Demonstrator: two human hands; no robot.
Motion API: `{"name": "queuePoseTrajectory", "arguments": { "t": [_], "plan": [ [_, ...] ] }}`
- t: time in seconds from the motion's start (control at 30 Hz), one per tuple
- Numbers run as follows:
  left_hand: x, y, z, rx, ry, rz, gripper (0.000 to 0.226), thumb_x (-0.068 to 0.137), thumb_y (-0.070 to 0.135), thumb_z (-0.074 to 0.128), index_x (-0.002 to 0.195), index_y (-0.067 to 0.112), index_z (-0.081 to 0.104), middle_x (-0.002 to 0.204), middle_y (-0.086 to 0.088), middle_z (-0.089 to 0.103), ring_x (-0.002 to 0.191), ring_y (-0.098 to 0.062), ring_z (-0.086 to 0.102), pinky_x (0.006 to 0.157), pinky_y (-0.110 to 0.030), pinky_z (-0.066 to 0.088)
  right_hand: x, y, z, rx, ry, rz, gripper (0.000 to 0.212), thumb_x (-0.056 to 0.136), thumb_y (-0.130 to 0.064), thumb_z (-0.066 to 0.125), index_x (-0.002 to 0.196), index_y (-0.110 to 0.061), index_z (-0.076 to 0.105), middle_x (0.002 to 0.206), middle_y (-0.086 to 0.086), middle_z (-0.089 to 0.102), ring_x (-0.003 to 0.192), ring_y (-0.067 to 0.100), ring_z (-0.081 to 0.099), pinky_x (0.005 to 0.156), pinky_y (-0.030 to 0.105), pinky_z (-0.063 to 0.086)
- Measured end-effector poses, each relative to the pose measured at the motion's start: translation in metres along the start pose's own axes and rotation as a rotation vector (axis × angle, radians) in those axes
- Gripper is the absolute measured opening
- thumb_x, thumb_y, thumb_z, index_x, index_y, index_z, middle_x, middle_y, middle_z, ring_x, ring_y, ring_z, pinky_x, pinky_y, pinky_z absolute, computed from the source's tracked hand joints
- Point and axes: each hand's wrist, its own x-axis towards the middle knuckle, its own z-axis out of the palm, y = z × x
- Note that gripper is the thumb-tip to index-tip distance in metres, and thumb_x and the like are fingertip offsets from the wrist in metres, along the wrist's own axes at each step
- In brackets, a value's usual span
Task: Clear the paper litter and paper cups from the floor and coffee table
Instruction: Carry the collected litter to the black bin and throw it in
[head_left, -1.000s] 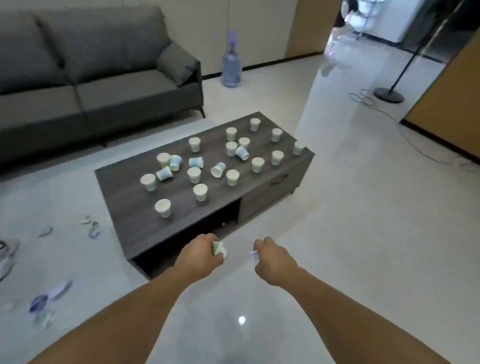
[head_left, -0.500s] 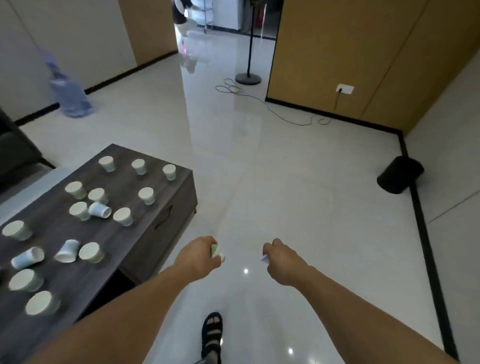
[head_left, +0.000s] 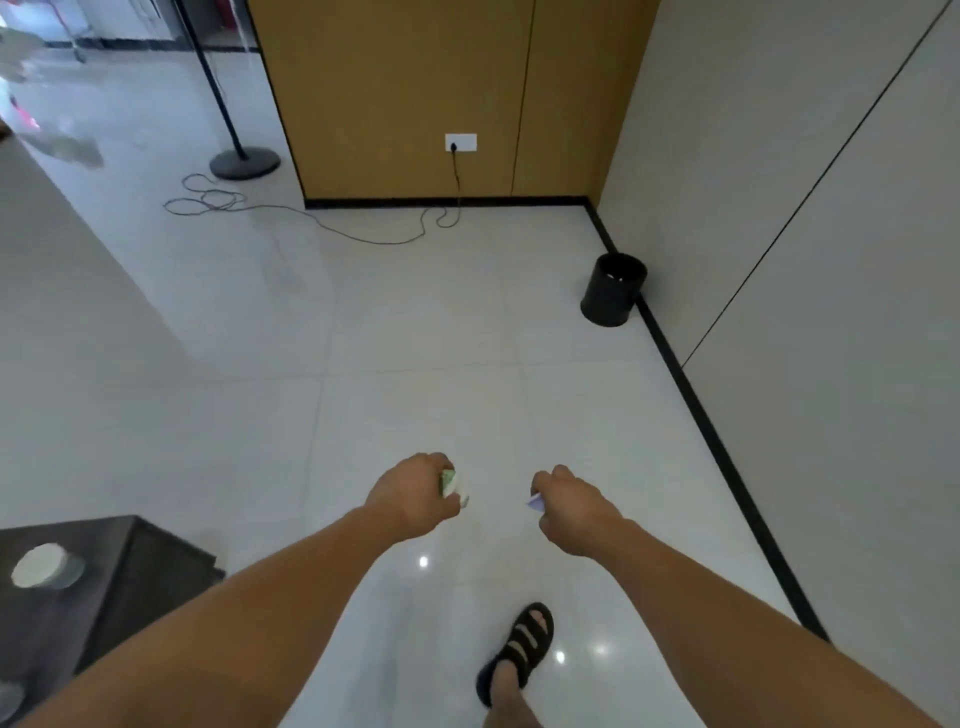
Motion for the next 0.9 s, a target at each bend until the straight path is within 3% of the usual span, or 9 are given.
{"name": "queuePoseTrajectory", "arguments": {
  "t": [0.33, 0.47, 0.63, 0.9],
  "plan": [
    [0.208, 0.123, -0.044, 0.023, -0.03, 0.069, 0.046, 0.08, 0.046, 0.066, 0.119, 0.024, 0.056, 0.102, 0.004, 0.059, 0.086, -0.016, 0.057, 0.071, -0.024, 0.044, 0.131, 0.135, -0.139, 0.06, 0.039, 0.144, 0.032, 0.093, -0.008, 0.046, 0.125, -0.013, 0.05, 0.126, 0.009, 0.044, 0.11, 0.029, 0.056, 0.093, 0.038, 0.049],
    [0.294, 0.151, -0.053, 0.066, -0.085, 0.101, 0.047, 0.081, 0.047, 0.065, 0.122, 0.025, 0.055, 0.11, 0.002, 0.062, 0.09, -0.016, 0.058, 0.073, -0.024, 0.043, 0.195, 0.168, -0.174, 0.098, 0.051, 0.148, 0.034, 0.092, -0.007, 0.047, 0.124, -0.014, 0.051, 0.126, 0.008, 0.044, 0.108, 0.028, 0.057, 0.09, 0.034, 0.049],
    [0.425, 0.183, -0.075, 0.051, -0.099, 0.136, 0.044, 0.08, 0.043, 0.066, 0.119, 0.025, 0.056, 0.102, 0.005, 0.059, 0.085, -0.014, 0.054, 0.07, -0.023, 0.04, 0.297, 0.208, -0.231, 0.108, 0.064, 0.201, 0.037, 0.091, -0.007, 0.047, 0.127, -0.015, 0.049, 0.126, 0.007, 0.043, 0.106, 0.028, 0.056, 0.088, 0.034, 0.05],
    [0.617, 0.269, -0.124, 0.066, -0.159, 0.228, 0.047, 0.077, 0.041, 0.069, 0.119, 0.025, 0.057, 0.111, 0.001, 0.062, 0.095, -0.017, 0.059, 0.076, -0.025, 0.045, 0.426, 0.274, -0.334, 0.183, 0.14, 0.287, 0.032, 0.09, -0.006, 0.048, 0.12, -0.015, 0.053, 0.122, 0.006, 0.047, 0.105, 0.026, 0.059, 0.09, 0.031, 0.049]
  ]
}}
